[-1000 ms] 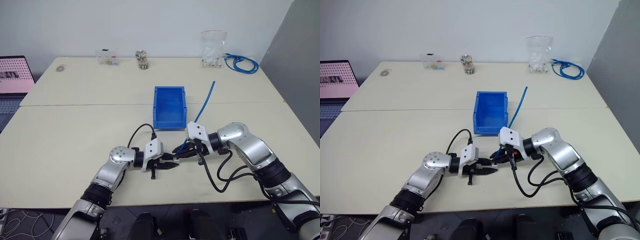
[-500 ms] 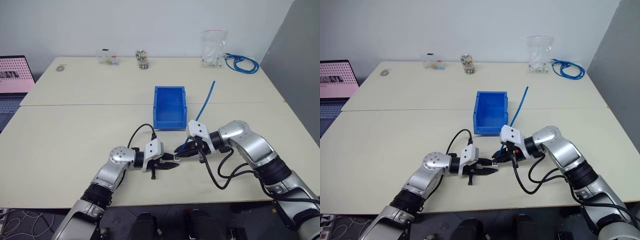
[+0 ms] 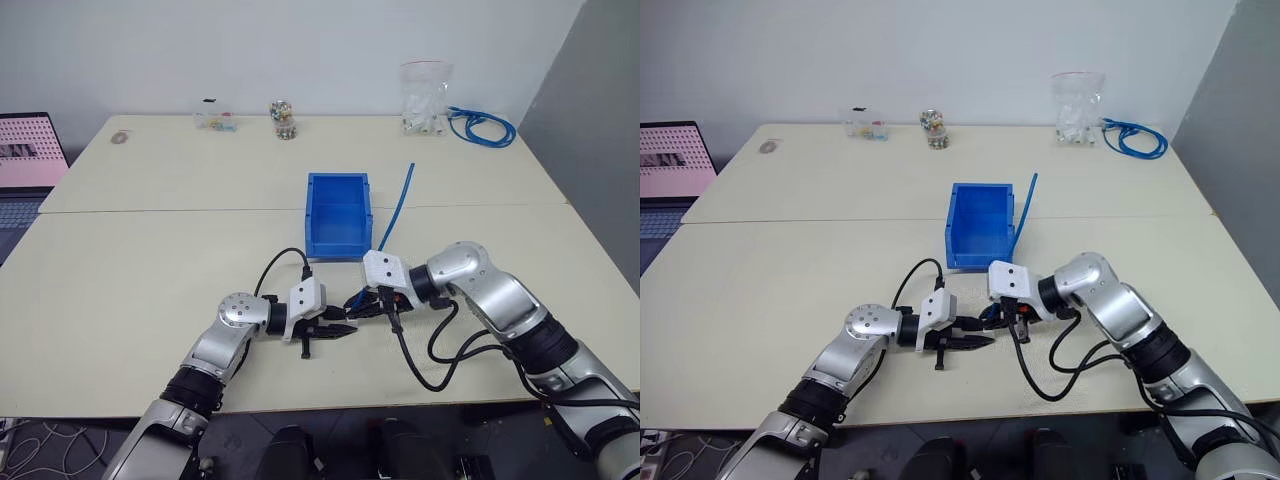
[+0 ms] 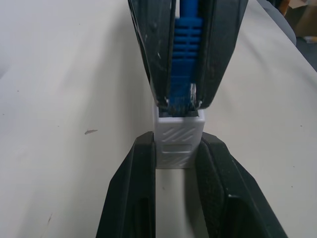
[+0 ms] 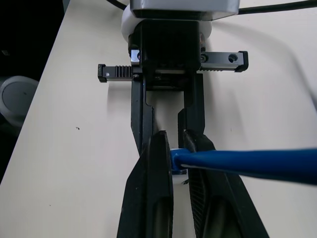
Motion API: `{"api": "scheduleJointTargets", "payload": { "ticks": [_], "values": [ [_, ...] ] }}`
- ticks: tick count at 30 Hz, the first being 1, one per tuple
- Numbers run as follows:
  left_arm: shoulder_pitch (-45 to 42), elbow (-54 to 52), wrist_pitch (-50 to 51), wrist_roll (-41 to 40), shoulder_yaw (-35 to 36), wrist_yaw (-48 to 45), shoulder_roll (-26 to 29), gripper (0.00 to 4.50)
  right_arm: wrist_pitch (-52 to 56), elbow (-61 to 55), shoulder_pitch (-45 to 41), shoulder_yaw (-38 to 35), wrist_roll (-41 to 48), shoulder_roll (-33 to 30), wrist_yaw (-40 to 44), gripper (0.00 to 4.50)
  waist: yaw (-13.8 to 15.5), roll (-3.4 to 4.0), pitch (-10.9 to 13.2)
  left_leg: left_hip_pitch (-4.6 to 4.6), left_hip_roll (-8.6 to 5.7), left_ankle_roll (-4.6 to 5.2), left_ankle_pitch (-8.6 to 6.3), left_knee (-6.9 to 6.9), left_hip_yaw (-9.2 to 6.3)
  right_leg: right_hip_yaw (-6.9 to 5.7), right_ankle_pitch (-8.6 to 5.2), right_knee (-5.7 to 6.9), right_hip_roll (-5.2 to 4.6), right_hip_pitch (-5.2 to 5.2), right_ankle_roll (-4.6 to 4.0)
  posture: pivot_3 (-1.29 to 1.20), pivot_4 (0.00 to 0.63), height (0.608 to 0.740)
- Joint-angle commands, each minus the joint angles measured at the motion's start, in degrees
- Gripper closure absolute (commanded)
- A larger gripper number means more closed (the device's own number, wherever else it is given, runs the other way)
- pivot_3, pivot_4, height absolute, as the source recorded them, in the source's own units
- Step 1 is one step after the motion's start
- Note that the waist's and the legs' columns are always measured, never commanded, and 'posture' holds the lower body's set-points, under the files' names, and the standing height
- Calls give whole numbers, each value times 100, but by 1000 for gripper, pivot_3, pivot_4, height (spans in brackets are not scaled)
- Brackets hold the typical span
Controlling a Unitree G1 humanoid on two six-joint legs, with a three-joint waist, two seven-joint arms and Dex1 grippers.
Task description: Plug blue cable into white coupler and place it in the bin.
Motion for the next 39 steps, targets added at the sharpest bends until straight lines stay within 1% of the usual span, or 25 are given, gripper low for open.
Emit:
{"api": "scheduleJointTargets", "payload": {
  "ticks": [1, 6, 10, 11, 12, 16, 17, 18, 19, 21, 22, 24, 25, 28, 30, 31, 33, 34, 35, 36, 37, 39],
  "values": [
    [50, -125, 27, 44, -9, -23, 5, 3723, 176, 245, 162, 329, -397, 1, -136, 4353, -1, -1, -7, 0, 0, 0, 0, 0, 0, 1, 0, 0, 0, 0, 1, 0, 150, 740],
    [62, -147, 13, 53, -9, 0, -6, 3723, 112, 579, 330, 353, -486, 67, -233, 4353, -20, 0, -50, 5, 1, 0, 0, -2, 1, 1, -4, -1, 1, 3, 5, 0, 150, 740],
    [108, -248, 106, 30, 27, 3, 33, 3723, 40, 569, 404, 133, -439, 108, -411, 4353, -52, 0, -103, 9, 2, 0, 0, -6, 0, 0, -13, -1, 2, 5, 12, 0, 150, 740],
    [129, -305, 161, -2, 55, 6, 47, 3020, 114, 522, 409, 42, -372, 140, -446, 4353, -68, 1, -105, 10, 2, 0, 0, -7, 0, 0, -13, -1, 3, 6, 11, 0, 150, 740],
    [173, -413, 246, -59, 107, 11, 81, 2887, 283, 426, 410, -105, -247, 203, -506, 4353, -82, 1, -105, 10, 3, 0, 0, -7, 0, 1, -14, 0, 4, 6, 11, 0, 150, 740],
    [516, -1193, 680, -346, 427, 172, 286, 1974, 1012, 18, 393, -754, 220, 412, -827, 4353, -122, 7, -100, 6, 10, 0, 0, -7, -1, 3, -14, 2, 6, 1, 10, 0, 150, 740],
    [644, -1502, 878, -453, 528, 275, 333, 1691, 1314, -107, 373, -934, 373, 462, -923, 4353, -119, 8, -99, 5, 11, 0, 0, -8, -2, 4, -17, 6, 6, -1, 4, 0, 150, 740],
    [766, -1793, 1063, -548, 629, 392, 376, 1552, 1609, -233, 342, -1104, 533, 516, -1001, 4353, -115, 9, -97, 5, 11, 0, 0, -9, -3, 3, -19, 7, 4, -2, 0, 0, 150, 740],
    [907, -2132, 1261, -650, 759, 554, 413, 1261, 1996, -331, 256, -1350, 760, 625, -1121, 4353, -114, 10, -93, 2, 12, 0, 0, -10, -10, 3, -21, 8, -11, -3, -4, 0, 150, 740],
    [1157, -2750, 1665, -867, 1009, 864, 462, 853, 2690, -395, 8, -1824, 1168, 882, -1372, 4353, -111, 14, -85, -3, 12, 0, 0, -11, -15, 3, -22, 7, -18, -7, -8, 0, 150, 740],
    [1294, -3099, 1882, -979, 1150, 1073, 467, 568, 2975, -288, -217, -2107, 1340, 1059, -1552, 4353, -113, 18, -80, -7, 11, 0, 0, -11, -17, 5, -17, 8, -23, -8, -17, 0, 150, 740],
    [1511, -3694, 2220, -1116, 1428, 1575, 395, 143, 3271, 178, -734, -2555, 1490, 1371, -1954, 4353, -148, 26, -66, -8, 10, -1, 0, -12, -17, 5, -9, 8, -24, -11, -31, 0, 150, 740],
    [1585, -3935, 2345, -1134, 1584, 1912, 290, 28, 3342, 489, -1000, -2728, 1540, 1491, -2103, 4353, -146, 30, -62, -6, 10, -1, 0, -13, -12, 4, -10, 11, -23, -13, -30, 0, 150, 740],
    [1840, -4678, 2789, -1080, 2150, 3221, -186, 28, 3328, 1868, -1928, -3255, 1536, 1815, -2686, 4353, -118, 31, -62, -6, 9, 0, 0, -17, -18, 1, -8, 10, -22, -13, -33, 0, 150, 740],
    [2137, -5199, 3024, -1024, 2393, 3853, -451, 28, 2974, 2941, -2517, -3488, 1418, 1929, -3049, 4353, -121, 31, -62, -7, 9, 0, 0, -17, -22, 4, -7, 7, -22, -9, -34, 0, 150, 740],
    [2284, -5394, 3062, -950, 2439, 4078, -543, 28, 2697, 3424, -2750, -3474, 1314, 1948, -3124, 4353, -114, 30, -62, -6, 7, 0, -1, -21, -15, 5, -7, 6, -23, -10, -35, 0, 150, 740],
    [2476, -5613, 3106, -826, 2472, 4498, -740, 0, 2169, 4266, -3115, -3406, 1131, 1975, -3192, 3628, -111, 31, -62, -11, 3, -1, -1, -21, -13, 7, -6, 2, -24, -10, -36, 0, 150, 740],
    [2532, -5670, 3153, -824, 2488, 4678, -841, 0, 1957, 4648, -3271, -3420, 1066, 1998, -3268, 3507, -101, 30, -61, -11, -2, -1, -1, -22, -10, 9, -6, 2, -26, -10, -36, 0, 150, 740],
    [2563, -5709, 3203, -836, 2499, 4800, -909, 0, 1799, 4943, -3392, -3441, 1028, 2013, -3318, 3142, -99, 29, -60, -15, -6, -1, -1, -22, -6, 8, -6, -1, -26, -10, -36, 0, 150, 740],
    [2637, -5734, 3217, -812, 2455, 4953, -1021, 0, 1548, 5323, -3523, -3420, 941, 2045, -3347, 3008, -97, 28, -60, -18, -7, -1, -1, -20, -6, 8, -6, -1, -26, -11, -36, 0, 150, 740],
    [2679, -5743, 3222, -785, 2405, 5063, -1094, 0, 1342, 5623, -3623, -3399, 874, 2060, -3344, 2689, -100, 28, -59, -20, -9, -1, -1, -20, -6, 8, -6, -2, -26, -11, -36, 0, 150, 740],
    [2872, -5814, 3160, -690, 2230, 5215, -1201, 0, 987, 6138, -3765, -3289, 695, 2084, -3312, 2209, -107, 28, -59, -19, -11, -1, -1, -20, 2, 8, -6, -3, -26, -13, -35, 0, 150, 740]
  ]
}}
